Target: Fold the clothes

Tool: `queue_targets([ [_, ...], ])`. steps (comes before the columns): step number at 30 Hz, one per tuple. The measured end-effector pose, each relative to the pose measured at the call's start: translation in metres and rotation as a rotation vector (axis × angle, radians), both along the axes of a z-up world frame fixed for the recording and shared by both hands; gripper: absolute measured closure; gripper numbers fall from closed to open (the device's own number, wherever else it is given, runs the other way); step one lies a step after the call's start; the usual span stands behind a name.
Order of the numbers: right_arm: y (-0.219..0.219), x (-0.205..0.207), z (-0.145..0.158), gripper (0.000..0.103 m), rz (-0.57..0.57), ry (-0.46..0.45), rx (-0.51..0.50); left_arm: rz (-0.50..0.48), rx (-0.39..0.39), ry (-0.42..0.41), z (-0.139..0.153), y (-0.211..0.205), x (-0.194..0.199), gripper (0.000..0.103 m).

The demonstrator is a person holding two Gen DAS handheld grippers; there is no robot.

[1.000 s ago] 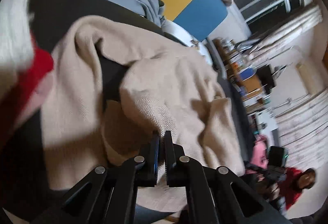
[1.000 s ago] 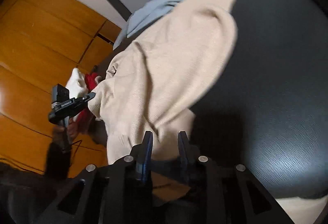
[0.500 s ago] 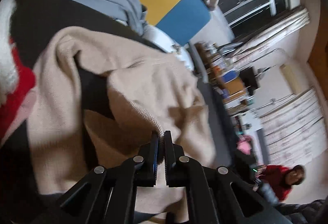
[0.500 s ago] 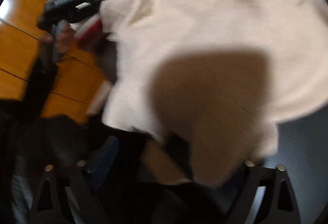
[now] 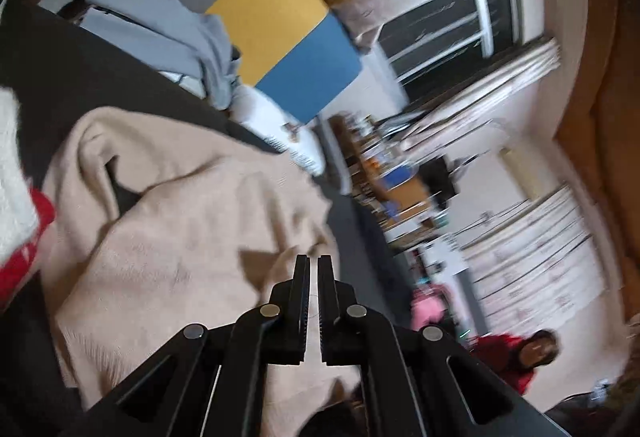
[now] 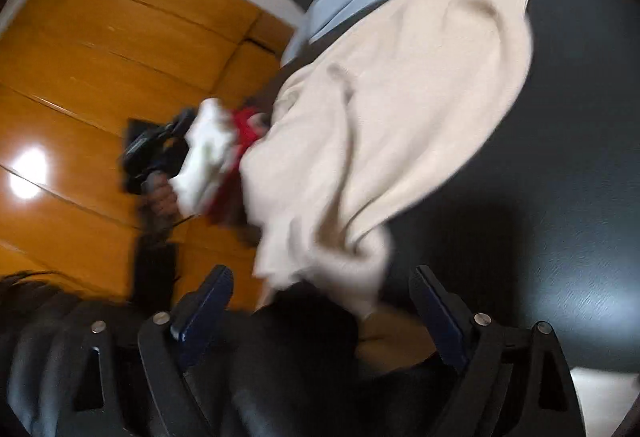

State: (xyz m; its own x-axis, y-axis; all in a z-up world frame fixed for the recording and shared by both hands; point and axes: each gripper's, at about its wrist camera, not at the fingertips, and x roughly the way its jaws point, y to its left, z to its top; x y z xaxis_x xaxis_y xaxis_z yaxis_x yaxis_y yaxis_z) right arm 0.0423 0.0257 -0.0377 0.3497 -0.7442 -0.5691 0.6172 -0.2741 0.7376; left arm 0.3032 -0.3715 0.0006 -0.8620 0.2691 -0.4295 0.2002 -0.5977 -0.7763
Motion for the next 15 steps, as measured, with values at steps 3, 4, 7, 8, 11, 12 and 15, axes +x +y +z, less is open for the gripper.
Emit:
queue_targets([
  [3,-0.036,-0.006,0.014,0.011,-0.014,0.042,-0.105,0.002,0.004,-0.05,-0.015,0.004,-0.009,0.1],
  [4,-0.053,-0.006,0.02,0.007,0.004,0.059,-0.12,0.01,0.007,-0.064,-0.021,0.004,-0.011,0.099],
  [7,-0.111,0.0,0.015,0.005,0.015,0.109,-0.095,0.035,-0.012,-0.133,-0.037,0.004,-0.017,0.093],
  [8,-0.132,0.002,0.005,0.005,0.023,0.116,-0.036,0.047,-0.041,-0.17,-0.042,0.003,-0.02,0.092],
  [11,-0.144,0.022,-0.014,0.005,0.118,0.193,0.149,0.069,-0.184,-0.275,-0.054,0.002,-0.024,0.084],
  [12,-0.143,0.035,-0.015,0.005,0.15,0.252,0.17,0.072,-0.237,-0.302,-0.057,0.002,-0.025,0.082],
  [15,-0.133,0.056,-0.018,0.044,0.191,0.35,0.21,0.083,-0.342,-0.323,-0.063,-0.003,-0.033,0.072],
])
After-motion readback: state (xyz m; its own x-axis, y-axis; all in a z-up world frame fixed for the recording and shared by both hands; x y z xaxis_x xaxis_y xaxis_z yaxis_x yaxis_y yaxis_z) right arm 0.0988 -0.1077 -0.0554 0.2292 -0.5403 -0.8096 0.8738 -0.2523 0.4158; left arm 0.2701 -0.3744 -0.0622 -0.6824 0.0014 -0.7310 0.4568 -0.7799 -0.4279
